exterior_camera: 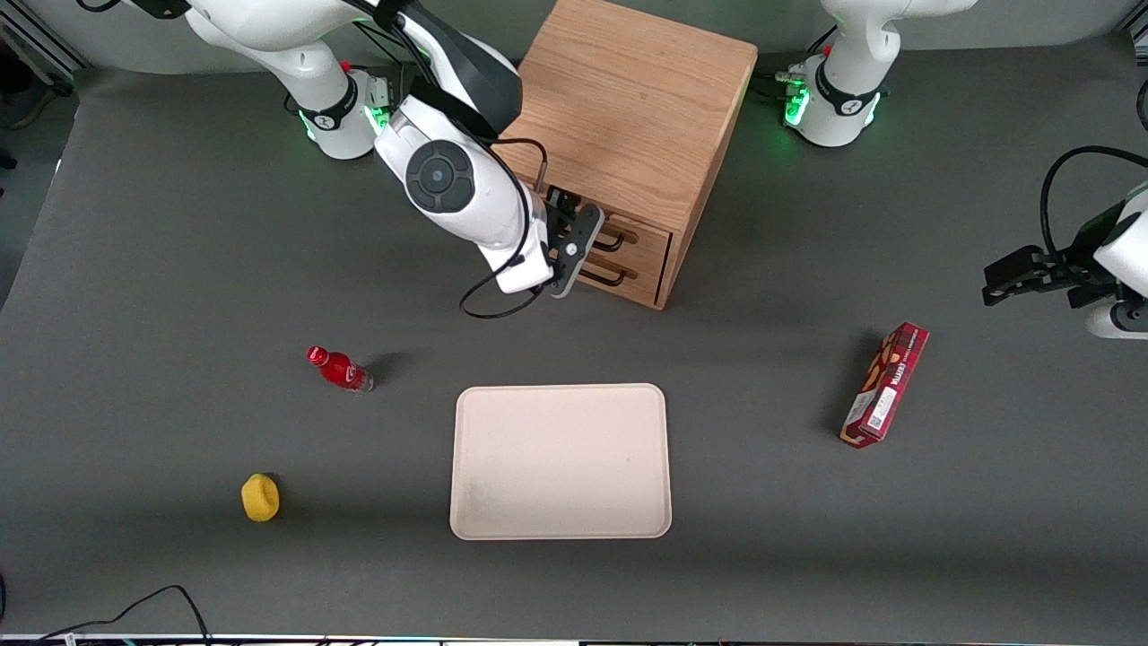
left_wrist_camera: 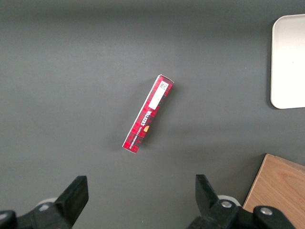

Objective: Open upper drawer

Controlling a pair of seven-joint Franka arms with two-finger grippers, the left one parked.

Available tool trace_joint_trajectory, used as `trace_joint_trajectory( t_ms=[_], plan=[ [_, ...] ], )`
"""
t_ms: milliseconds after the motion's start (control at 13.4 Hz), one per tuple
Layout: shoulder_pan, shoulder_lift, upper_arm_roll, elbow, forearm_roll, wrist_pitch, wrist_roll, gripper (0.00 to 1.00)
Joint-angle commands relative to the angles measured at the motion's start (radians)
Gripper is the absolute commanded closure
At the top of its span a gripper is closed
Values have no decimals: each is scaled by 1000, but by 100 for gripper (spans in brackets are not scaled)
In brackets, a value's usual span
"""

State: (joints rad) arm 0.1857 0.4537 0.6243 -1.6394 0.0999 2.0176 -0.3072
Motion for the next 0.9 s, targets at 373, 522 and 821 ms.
trace_joint_trajectory(
  t_ms=[373,522,821],
  plan=[
    [-3,33,-17,10,-80,66,-84,0],
    [-9,33,-43,15,-81,66,-98,0],
    [-15,33,-90,42,-78,81,-110,0]
  ],
)
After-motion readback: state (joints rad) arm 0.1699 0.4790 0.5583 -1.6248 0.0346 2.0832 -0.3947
